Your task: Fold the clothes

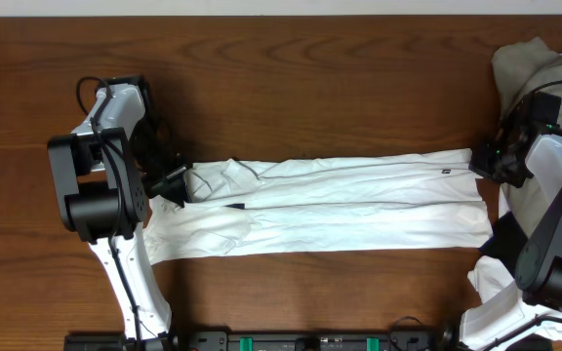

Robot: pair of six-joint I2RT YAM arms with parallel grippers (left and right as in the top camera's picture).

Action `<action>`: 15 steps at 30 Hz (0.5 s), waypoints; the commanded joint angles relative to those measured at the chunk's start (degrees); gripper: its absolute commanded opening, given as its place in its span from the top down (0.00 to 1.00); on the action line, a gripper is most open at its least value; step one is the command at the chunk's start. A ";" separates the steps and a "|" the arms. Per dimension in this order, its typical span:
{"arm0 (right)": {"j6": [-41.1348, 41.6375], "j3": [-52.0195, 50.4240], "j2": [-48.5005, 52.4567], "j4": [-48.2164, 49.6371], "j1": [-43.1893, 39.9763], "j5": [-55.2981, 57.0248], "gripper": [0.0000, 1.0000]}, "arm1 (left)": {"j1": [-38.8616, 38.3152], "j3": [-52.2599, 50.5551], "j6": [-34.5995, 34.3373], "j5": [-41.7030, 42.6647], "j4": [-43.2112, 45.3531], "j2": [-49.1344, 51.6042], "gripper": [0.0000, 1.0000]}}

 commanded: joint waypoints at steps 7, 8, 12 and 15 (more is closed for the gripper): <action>-1.79 0.33 -1.53 0.00 -0.50 0.76 0.94 | 0.13 -0.33 -0.59 -6.97 -0.96 -1.44 0.94; -1.79 0.33 -1.53 0.09 -0.50 0.76 0.94 | 0.13 -0.33 -0.61 -6.97 -1.01 -1.44 0.94; -1.79 0.33 -1.53 -0.13 -0.50 0.76 0.94 | 0.13 -0.33 -0.61 -6.97 -0.94 -1.44 0.94; -1.79 0.33 -1.53 -0.52 -0.52 0.76 0.94 | 0.13 -0.37 -0.61 -6.97 -0.68 -1.44 0.94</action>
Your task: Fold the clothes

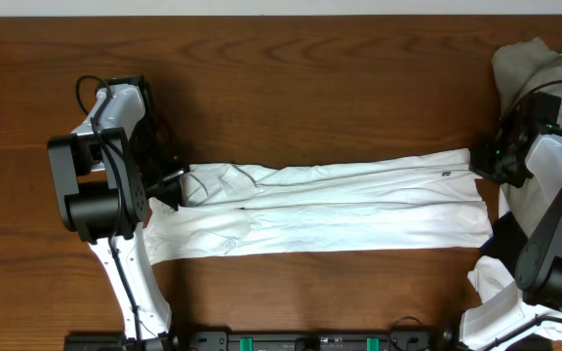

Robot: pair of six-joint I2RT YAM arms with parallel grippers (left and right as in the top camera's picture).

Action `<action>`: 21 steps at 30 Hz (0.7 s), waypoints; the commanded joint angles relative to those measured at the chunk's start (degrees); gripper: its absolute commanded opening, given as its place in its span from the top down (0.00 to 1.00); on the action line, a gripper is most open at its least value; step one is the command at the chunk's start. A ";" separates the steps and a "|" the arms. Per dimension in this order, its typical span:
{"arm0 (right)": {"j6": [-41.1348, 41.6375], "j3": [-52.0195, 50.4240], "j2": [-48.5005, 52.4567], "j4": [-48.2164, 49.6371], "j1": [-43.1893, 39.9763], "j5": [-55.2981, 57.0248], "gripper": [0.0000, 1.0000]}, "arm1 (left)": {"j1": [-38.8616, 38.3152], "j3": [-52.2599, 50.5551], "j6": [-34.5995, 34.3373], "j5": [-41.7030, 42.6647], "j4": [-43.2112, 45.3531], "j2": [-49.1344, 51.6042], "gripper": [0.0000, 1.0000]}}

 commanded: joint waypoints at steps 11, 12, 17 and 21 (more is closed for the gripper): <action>-0.87 0.33 -1.53 -0.50 -0.59 1.46 0.91 | 0.13 -0.33 -0.35 -2.01 -0.02 -1.44 0.60; -0.87 0.33 -1.53 -0.68 -0.61 1.46 0.91 | 0.11 -0.33 -0.35 -1.99 0.11 -1.44 0.60; -0.87 0.33 -1.53 -2.01 -0.61 1.44 0.91 | 0.11 -0.33 -0.37 -1.97 1.20 -1.44 0.60; -0.85 0.33 -1.55 -4.11 -0.61 1.20 0.88 | 0.13 -0.33 -0.37 -1.97 2.84 -1.44 0.60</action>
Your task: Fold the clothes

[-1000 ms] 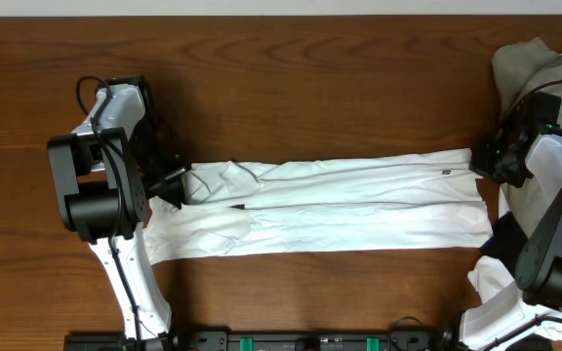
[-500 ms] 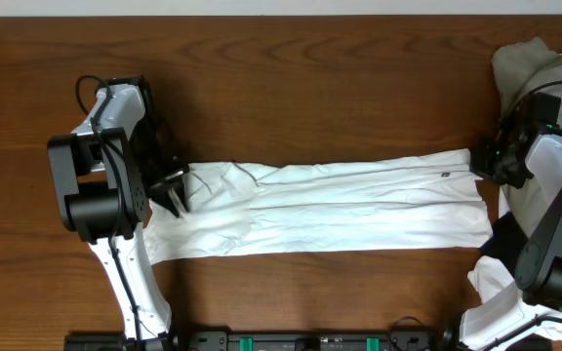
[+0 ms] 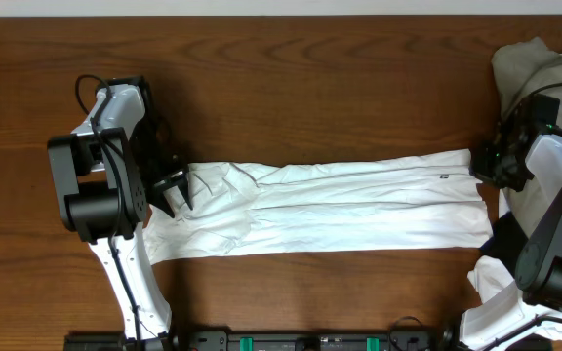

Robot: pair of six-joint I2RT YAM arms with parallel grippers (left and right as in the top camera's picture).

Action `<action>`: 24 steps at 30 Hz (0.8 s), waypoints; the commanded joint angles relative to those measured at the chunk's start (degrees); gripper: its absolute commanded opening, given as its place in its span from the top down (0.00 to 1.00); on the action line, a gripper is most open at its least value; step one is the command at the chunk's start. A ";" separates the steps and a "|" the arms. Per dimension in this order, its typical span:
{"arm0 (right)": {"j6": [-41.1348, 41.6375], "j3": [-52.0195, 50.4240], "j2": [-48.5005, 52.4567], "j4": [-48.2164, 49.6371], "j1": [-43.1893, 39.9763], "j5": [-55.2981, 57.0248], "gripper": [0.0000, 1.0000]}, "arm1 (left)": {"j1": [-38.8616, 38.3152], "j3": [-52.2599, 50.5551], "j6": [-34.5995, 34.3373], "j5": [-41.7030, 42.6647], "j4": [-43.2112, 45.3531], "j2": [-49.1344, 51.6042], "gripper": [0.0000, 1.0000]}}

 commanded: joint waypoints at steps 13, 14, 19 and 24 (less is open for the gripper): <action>-0.83 0.33 -1.53 -6.58 -0.85 0.61 0.72 | 0.13 -0.22 -0.17 -0.74 2.60 -1.44 0.59; -0.81 0.33 -1.53 -6.51 -0.87 0.61 0.67 | 0.13 -0.22 -0.17 -0.74 2.60 -1.44 0.59; -0.83 1.18 -2.51 -7.54 -1.55 0.59 0.56 | 0.13 -0.22 -0.17 -0.74 2.60 -1.44 0.59; -0.87 1.38 -3.02 -10.58 -2.91 -2.25 0.50 | 0.13 -0.22 -0.17 -0.74 2.60 -1.44 0.59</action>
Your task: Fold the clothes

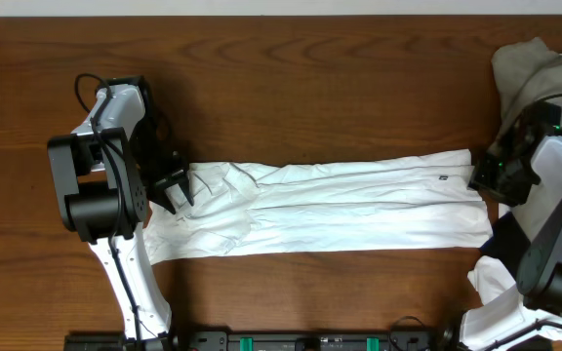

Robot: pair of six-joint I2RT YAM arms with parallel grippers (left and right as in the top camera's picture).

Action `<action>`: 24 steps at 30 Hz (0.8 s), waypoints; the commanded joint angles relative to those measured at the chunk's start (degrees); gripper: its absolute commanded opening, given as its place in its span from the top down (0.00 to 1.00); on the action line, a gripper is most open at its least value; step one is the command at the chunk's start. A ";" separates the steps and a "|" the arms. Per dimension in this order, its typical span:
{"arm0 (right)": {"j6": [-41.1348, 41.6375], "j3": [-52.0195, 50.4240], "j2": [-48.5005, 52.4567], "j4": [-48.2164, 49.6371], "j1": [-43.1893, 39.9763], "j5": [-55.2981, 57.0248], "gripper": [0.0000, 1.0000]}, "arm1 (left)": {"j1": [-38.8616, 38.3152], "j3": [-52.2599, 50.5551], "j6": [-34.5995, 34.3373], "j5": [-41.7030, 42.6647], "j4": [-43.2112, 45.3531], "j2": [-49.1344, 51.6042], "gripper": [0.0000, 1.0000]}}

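White trousers, folded lengthwise, stretch flat across the table from left to right. The waist end is on the left and the leg hems on the right. My left gripper sits at the waist's upper corner, fingers spread open, with nothing pinched. My right gripper is at the right edge of the hems, just off the cloth's upper corner. It looks open and the hem lies flat beside it.
A heap of pale clothes lies at the far right behind the right arm. More white cloth is bunched at the front right. The left arm's base and cables stand left of the waist.
My right gripper has moved a little toward the front and right, off the hem's upper corner, which stayed in place. The left gripper remains open at the waist.
At first both grippers held the upper layer, left at the waist and right at the hem, with a dark gap showing along the fold. The gap then closed as the layer settled. The left gripper opened, and now the right one has left the hem.
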 commanded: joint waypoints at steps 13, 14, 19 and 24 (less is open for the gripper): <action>-2.34 1.07 -1.57 -9.60 -2.34 -2.16 0.43 | 0.13 -0.22 -0.17 -0.74 -0.02 -1.42 0.59; -2.34 1.05 -1.57 -9.66 -2.32 -2.19 0.43 | 0.13 -0.22 -0.17 -0.74 0.00 -1.42 0.59; -2.36 1.05 -1.57 -12.26 -2.34 -1.20 0.42 | 0.13 -0.22 -0.17 -0.74 -0.04 -1.42 0.59; -2.36 0.28 -1.57 -11.17 -2.34 0.44 0.42 | 0.13 -0.22 -0.17 -0.74 -0.02 -1.42 0.59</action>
